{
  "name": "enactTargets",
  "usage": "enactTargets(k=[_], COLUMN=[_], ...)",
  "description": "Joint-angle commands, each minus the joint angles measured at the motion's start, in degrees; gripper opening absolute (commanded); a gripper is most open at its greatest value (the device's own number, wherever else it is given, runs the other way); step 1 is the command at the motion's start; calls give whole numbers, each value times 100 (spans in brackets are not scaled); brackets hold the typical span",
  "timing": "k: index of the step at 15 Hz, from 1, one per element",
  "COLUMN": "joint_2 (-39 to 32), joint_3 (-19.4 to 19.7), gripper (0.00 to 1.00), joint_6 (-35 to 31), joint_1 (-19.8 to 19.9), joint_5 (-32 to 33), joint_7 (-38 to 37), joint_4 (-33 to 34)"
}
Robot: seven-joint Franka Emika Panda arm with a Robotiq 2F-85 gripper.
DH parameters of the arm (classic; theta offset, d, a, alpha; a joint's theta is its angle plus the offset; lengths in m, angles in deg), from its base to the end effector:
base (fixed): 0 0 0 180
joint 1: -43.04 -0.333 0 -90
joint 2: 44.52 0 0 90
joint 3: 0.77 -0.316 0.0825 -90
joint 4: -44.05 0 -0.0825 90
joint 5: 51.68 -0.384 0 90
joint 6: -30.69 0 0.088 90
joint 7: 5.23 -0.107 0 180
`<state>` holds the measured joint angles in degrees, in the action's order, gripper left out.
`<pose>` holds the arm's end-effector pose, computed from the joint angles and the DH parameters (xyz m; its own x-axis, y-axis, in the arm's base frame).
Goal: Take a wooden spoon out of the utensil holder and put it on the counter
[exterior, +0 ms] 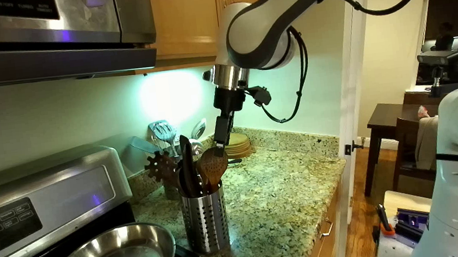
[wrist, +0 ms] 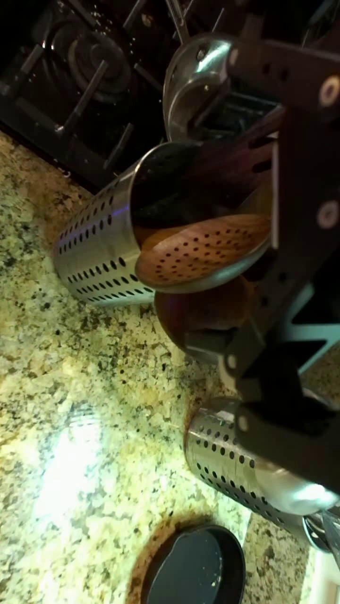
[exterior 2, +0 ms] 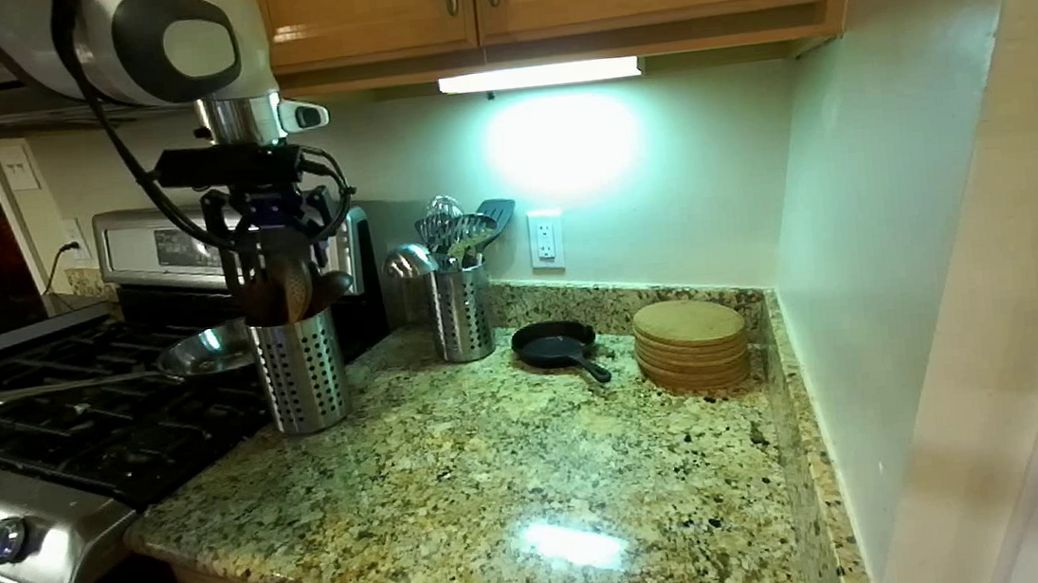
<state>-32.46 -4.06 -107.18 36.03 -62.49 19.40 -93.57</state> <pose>0.4758 0.0881 0.4172 0.8612 0.4459 0.2439 0.4689 -0.8822 -0.0430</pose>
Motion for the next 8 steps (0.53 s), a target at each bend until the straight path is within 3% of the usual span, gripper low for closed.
enactTargets(k=[1, 5, 6, 8], joint_2=[-138, -371, -425, -516], joint_3=[165, 173, 171, 159], gripper=[100, 99, 86, 84], joint_6=[-256, -212, -196, -176], joint_1=[-155, -134, -121, -97], joint_5=[-276, -292, -296, -292], joint_7=[596, 951, 1014, 1117], joint_4=[-74, 38, 73, 149])
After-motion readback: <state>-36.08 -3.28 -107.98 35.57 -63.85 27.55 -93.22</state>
